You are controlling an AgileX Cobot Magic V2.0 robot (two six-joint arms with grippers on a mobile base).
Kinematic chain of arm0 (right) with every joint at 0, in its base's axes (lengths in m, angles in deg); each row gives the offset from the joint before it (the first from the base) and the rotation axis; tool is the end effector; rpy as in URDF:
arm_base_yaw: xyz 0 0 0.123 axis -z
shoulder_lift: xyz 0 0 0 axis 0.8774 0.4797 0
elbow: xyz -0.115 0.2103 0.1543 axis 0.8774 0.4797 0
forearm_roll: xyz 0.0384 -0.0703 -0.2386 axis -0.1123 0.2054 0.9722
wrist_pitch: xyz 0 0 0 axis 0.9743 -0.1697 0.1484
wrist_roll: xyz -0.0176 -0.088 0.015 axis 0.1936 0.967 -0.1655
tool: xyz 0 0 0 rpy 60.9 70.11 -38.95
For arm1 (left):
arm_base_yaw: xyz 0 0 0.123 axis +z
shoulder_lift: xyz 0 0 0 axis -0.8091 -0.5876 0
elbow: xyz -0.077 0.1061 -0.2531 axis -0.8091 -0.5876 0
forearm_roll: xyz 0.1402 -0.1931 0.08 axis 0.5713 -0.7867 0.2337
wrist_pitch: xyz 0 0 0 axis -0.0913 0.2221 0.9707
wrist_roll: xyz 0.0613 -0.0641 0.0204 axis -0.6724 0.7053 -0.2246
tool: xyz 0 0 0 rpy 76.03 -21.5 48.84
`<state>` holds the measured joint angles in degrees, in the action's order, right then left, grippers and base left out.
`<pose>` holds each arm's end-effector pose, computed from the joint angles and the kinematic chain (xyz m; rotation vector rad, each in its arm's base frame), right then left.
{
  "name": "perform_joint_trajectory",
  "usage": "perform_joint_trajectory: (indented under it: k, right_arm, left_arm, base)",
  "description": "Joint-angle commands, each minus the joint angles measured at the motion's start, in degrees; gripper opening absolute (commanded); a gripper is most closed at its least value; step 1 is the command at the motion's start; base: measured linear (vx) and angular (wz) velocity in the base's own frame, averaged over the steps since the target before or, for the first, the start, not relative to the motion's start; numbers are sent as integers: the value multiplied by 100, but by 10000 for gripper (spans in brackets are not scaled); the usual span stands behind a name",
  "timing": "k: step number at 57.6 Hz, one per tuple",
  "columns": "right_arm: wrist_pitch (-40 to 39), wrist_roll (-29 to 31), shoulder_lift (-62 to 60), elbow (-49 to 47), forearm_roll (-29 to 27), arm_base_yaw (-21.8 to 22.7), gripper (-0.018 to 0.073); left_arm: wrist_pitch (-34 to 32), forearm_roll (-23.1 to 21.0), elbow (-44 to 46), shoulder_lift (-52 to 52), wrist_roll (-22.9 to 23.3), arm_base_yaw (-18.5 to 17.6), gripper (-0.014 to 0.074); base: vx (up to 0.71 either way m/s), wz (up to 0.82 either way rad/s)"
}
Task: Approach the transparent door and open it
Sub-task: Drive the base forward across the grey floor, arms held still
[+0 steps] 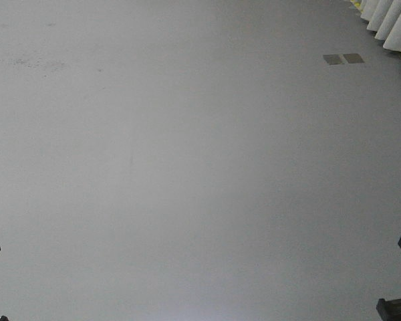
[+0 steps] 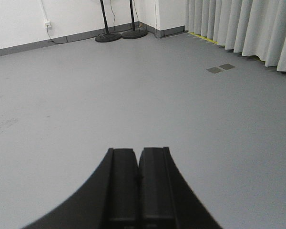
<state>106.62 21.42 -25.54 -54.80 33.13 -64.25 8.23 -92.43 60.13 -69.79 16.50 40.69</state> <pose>0.0540 0.0057 0.1764 -0.1732 1.7991 -0.0164 0.0529 -0.0150 0.1787 0.3040 1.7515 -0.1270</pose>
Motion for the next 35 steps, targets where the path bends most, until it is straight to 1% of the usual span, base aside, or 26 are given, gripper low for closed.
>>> perform_joint_trajectory:
  k: [1, 35]
  right_arm:
    - [-452, 0, -90, 27, 4, 21, -4]
    - [-452, 0, -90, 27, 4, 21, -4]
  left_arm:
    - [-441, -65, -55, 83, 53, 13, 3]
    - [-441, -65, -55, 83, 53, 13, 3]
  base:
    - [0, 0]
    - [0, 0]
